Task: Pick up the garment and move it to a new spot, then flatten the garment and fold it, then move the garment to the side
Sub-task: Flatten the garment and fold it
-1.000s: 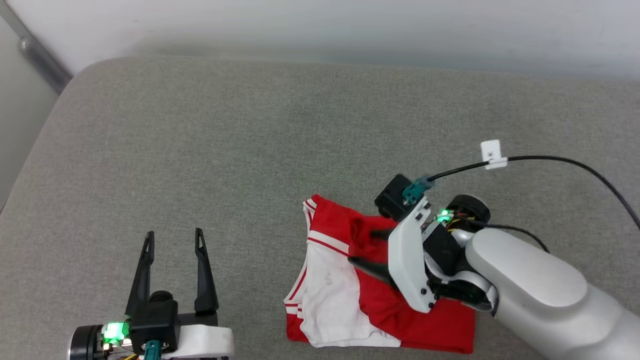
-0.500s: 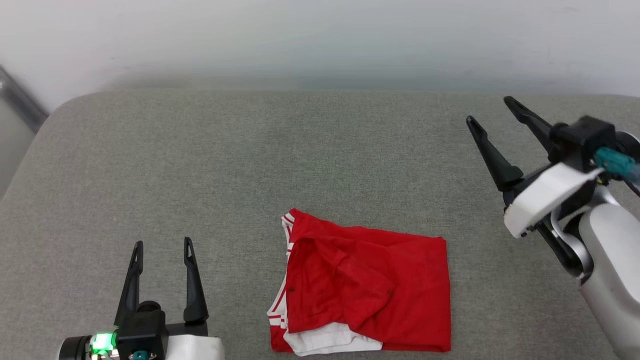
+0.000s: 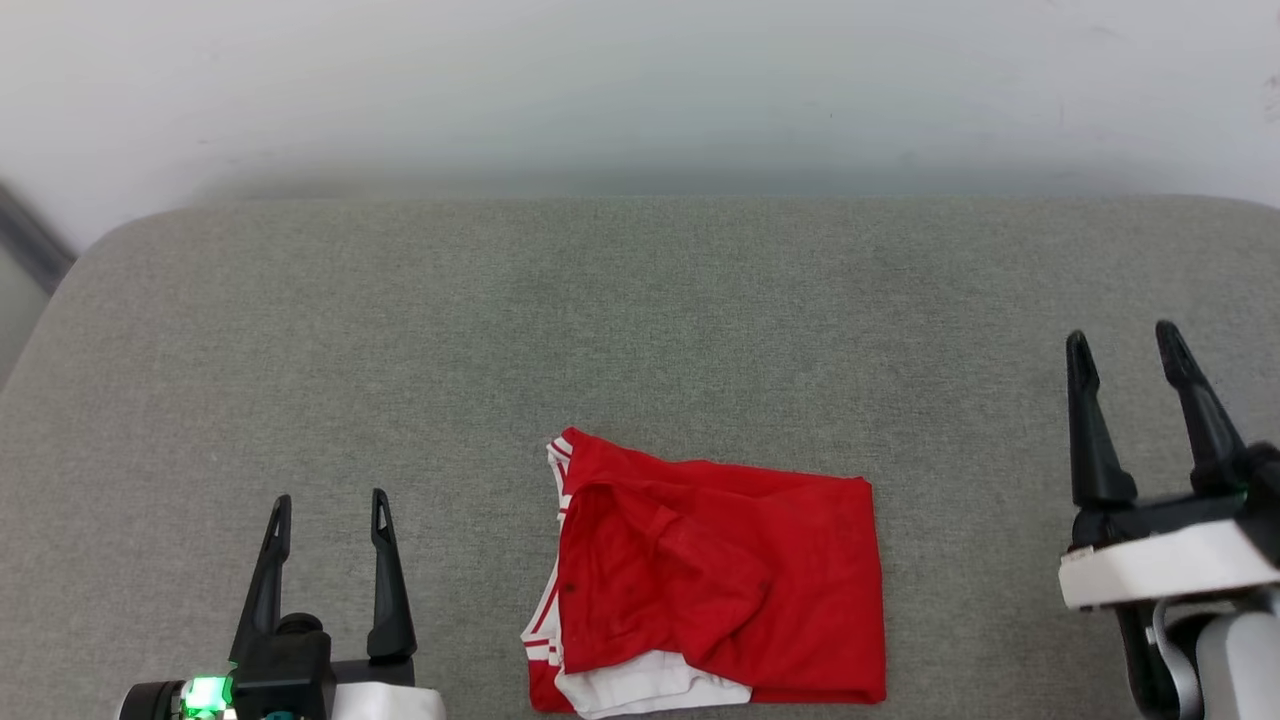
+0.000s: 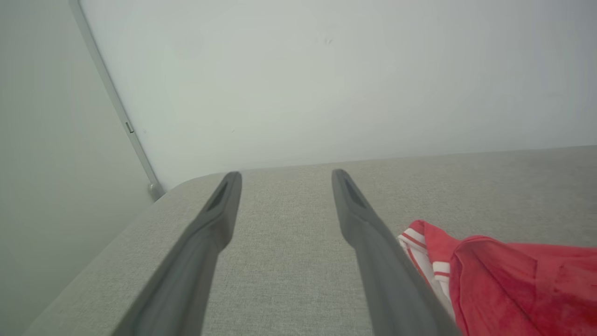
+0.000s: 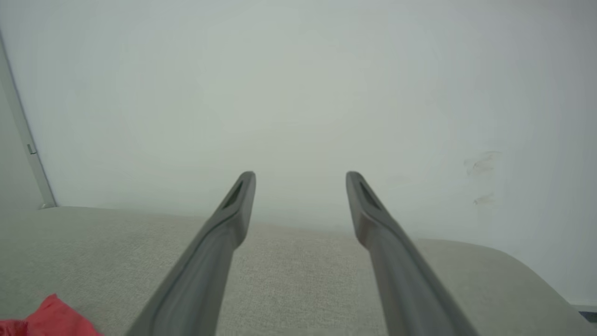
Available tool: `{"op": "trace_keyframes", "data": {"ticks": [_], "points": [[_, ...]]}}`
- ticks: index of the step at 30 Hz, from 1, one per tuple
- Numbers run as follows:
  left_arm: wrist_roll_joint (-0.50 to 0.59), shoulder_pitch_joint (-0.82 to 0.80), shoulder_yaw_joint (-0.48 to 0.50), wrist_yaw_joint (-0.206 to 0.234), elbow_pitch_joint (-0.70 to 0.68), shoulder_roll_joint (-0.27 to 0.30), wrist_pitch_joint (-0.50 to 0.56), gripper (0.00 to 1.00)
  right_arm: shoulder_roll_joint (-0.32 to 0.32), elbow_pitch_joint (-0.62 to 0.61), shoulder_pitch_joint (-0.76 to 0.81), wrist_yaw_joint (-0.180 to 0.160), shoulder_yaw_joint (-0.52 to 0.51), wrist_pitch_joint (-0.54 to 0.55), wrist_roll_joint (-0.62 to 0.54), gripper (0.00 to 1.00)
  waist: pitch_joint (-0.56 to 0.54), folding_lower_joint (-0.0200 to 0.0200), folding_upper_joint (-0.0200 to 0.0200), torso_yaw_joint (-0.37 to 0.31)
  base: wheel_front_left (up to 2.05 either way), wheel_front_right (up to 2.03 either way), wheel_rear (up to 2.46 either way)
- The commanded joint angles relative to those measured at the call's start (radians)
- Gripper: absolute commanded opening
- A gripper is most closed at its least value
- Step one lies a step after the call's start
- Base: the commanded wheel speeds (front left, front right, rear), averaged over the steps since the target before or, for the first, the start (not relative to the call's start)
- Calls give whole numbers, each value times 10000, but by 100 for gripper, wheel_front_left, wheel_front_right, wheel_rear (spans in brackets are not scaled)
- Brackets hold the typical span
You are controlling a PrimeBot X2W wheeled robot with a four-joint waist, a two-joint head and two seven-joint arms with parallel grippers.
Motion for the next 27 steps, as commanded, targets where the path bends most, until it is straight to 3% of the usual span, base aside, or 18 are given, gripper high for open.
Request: {"op": "trace_keyframes", "data": {"ticks": [1, 11, 27], "points": [[70, 73, -30, -59, 21, 27, -22, 100, 318, -393, 567, -4, -240, -9, -205, 100, -35, -1, 0, 4, 0, 0, 0], [79, 164, -199, -299, 147, 64, -22, 100, 1173, -1588, 2455, -4, -1043, -14, -413, 100, -255, -1, 0, 17, 0, 0, 0], [52, 331, -229, -476, 298, 75, -22, 100, 1316, -1903, 3432, -4, -994, -15, -210, 100, -358, -1, 0, 112, 0, 0, 0]]}}
